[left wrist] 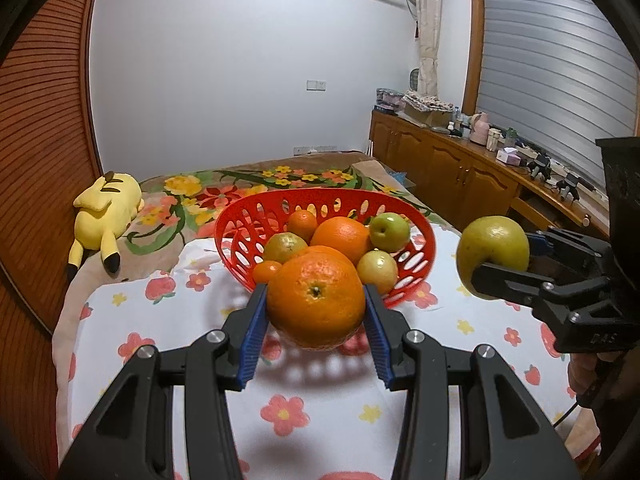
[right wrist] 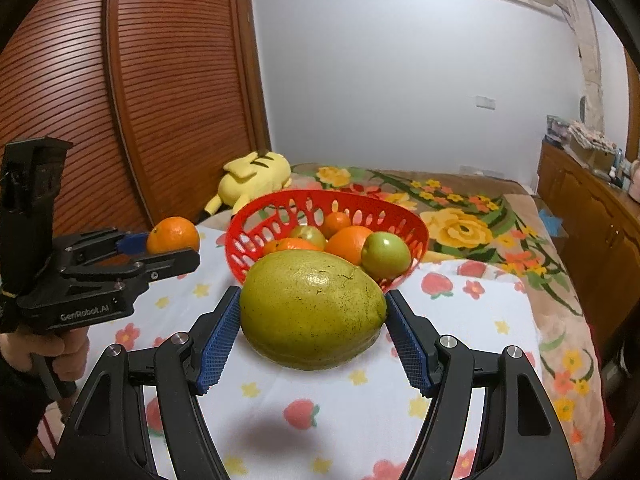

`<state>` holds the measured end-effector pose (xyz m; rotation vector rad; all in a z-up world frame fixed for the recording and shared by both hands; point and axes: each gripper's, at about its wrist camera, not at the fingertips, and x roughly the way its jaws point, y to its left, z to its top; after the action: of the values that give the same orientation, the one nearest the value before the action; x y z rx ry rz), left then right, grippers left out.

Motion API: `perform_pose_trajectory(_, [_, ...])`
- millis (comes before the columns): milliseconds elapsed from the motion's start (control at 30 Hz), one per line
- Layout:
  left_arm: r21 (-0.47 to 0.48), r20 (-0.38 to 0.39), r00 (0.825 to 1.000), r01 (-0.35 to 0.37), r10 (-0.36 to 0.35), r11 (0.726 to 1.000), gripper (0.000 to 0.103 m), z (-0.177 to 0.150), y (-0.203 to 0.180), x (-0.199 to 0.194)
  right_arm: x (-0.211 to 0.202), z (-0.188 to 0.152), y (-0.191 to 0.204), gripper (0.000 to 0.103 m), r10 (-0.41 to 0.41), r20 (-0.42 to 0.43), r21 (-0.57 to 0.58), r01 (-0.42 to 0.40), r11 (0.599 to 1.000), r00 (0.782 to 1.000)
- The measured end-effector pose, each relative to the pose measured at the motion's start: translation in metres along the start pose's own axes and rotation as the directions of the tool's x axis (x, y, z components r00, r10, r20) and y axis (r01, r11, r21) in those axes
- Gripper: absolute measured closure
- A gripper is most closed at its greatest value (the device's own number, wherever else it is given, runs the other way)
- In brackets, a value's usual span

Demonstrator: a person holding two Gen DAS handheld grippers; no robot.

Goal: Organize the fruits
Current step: 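Lift and carry the tangerine and pomelo over the red basket with both grippers, then open right gripper to drop the pomelo in the basket while left gripper releases the tangerine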

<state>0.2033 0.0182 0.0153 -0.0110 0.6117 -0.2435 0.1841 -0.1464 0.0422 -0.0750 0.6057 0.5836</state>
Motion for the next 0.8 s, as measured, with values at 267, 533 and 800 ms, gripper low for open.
perform_pose_trajectory(267, [-0.011, -0.023, 1.0, -0.016, 0.016, 1.0, 0.059, 0.015, 0.021, 0.03, 0.046, 0.019, -0.006, 0.03, 0.011, -0.04, -0.021, -0.012, 1.0, 0.999])
perform_pose_trajectory(533, [-0.02, -0.041, 0.999, -0.027, 0.026, 0.999, 0.059, 0.033, 0.038, 0.06, 0.086, 0.039, -0.012, 0.03, 0.027, -0.071, -0.039, -0.03, 0.999, 0.997])
perform_pose_trajectory(800, [-0.026, -0.07, 0.997, -0.034, 0.032, 0.999, 0.059, 0.047, 0.05, 0.091, 0.125, 0.058, -0.017, 0.03, 0.048, -0.099, -0.054, -0.054, 0.997, 0.994])
